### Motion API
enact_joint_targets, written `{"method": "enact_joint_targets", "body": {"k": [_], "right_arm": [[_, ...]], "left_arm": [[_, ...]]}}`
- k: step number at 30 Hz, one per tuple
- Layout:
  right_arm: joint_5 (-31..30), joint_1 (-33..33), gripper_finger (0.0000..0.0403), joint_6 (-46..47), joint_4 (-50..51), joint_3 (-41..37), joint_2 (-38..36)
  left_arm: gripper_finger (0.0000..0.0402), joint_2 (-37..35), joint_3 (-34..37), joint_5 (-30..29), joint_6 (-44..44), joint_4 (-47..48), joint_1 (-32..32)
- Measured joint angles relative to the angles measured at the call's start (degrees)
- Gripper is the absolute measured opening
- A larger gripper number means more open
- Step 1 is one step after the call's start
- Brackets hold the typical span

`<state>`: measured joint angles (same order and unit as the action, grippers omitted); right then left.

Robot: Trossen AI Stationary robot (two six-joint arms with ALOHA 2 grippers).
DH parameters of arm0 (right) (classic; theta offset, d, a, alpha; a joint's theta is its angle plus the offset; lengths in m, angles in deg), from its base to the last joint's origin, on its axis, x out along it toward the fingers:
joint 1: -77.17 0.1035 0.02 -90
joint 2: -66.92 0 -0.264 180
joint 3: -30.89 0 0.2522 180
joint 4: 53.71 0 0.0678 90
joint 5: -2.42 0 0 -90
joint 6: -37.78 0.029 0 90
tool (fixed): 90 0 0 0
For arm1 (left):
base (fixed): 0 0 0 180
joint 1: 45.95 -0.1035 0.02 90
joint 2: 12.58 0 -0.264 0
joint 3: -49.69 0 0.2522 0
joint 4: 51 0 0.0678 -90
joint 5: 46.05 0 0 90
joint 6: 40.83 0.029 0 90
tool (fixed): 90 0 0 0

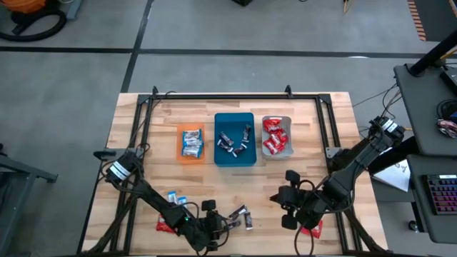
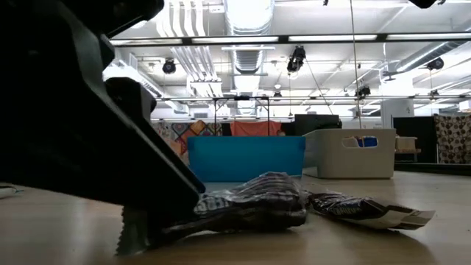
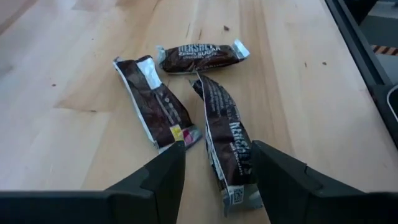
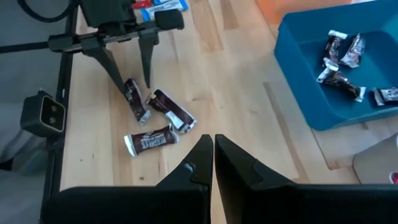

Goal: Sort candy
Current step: Put the brown chocolate bar into the blue bin

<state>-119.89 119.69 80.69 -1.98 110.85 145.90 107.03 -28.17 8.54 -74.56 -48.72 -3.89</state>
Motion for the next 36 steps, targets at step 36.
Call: {"method": "enact_joint_targets", "body": {"k": [36], "right_arm": [[-1.66, 0.00, 0.0009, -0.33, -0.58, -0.38, 0.00]], "left_arm": [[0.0013, -11.86, 0.22, -0.95, 3.67, 12.26, 0.85]]}}
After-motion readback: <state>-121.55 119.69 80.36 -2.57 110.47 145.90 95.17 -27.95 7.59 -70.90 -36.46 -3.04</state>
